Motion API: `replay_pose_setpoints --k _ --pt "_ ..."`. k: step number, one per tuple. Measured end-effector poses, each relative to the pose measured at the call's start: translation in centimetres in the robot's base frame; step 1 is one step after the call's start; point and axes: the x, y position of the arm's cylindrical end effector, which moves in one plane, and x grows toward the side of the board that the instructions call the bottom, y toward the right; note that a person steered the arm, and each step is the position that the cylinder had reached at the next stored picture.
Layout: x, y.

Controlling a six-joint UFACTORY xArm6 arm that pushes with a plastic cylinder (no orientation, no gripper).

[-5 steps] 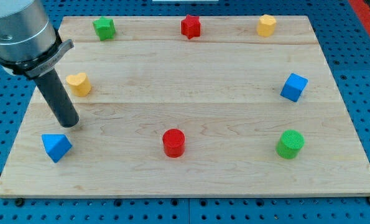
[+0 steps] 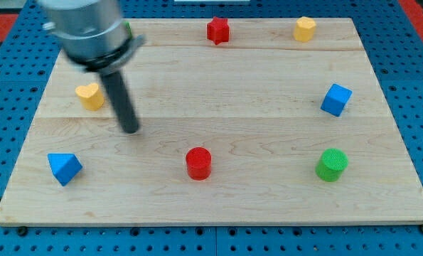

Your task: Move yellow hexagon to the centre of the board

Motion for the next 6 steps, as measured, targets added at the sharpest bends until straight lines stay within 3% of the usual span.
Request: replay_pose_setpoints --k 2,4,6 --pt "-5.3 11.0" --pt "-6.3 15.1" --pt "-11.0 22.6"
